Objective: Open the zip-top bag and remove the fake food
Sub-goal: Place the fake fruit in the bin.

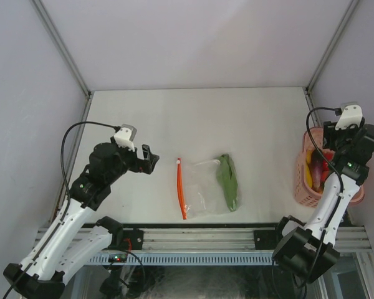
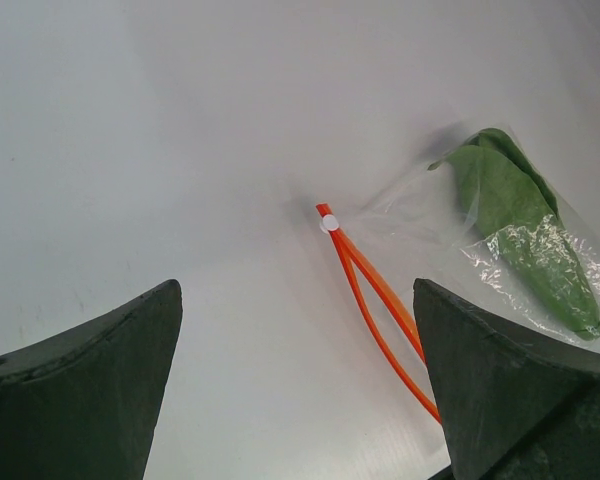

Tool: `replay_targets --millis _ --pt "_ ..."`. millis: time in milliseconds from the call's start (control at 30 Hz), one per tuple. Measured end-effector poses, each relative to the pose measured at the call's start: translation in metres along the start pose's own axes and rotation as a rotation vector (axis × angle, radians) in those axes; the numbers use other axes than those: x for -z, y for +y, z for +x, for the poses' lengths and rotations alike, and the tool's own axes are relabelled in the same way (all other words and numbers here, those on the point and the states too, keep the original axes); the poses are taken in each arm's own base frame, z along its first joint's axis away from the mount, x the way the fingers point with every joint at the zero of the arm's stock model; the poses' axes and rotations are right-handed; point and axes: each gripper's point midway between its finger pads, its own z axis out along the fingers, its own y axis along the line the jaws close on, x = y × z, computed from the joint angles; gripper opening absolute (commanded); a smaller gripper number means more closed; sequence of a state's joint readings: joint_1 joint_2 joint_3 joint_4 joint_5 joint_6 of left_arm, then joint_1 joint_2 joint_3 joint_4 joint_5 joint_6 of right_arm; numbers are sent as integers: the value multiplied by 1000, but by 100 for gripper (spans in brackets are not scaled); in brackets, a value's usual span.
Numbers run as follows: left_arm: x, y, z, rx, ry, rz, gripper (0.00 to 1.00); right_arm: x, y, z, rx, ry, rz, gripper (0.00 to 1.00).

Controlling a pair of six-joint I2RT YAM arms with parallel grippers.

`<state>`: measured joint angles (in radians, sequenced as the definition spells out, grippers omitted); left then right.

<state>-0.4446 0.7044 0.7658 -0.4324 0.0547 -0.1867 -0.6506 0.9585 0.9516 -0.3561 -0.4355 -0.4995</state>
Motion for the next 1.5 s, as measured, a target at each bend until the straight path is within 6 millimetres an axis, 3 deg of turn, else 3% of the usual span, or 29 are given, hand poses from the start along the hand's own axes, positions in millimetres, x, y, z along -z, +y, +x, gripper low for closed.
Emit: replay_targets --millis 167,367,567,600,833,1067,1300,1500 --pt "0 0 0 -5 -1 -1 100 -4 -18 18 -3 58 72 28" --pt "0 0 0 -7 -2 0 100 -15 -29 58 -41 159 119 35" --pt "0 0 0 -7 -1 -1 100 -17 -37 75 -58 205 158 93" --pt "0 0 0 -7 -2 -1 100 -18 -39 76 -59 208 165 98" --pt "1 1 -1 -7 -7 -2 100 -19 -47 81 -67 223 204 99" --pt "6 0 -6 -8 -32 2 100 -16 -45 73 -75 190 206 99" --pt "8 -1 -7 -9 -37 6 100 -6 -35 43 -85 81 170 99" --pt "8 -2 -7 -8 -36 9 100 5 -14 11 -86 -41 80 99"
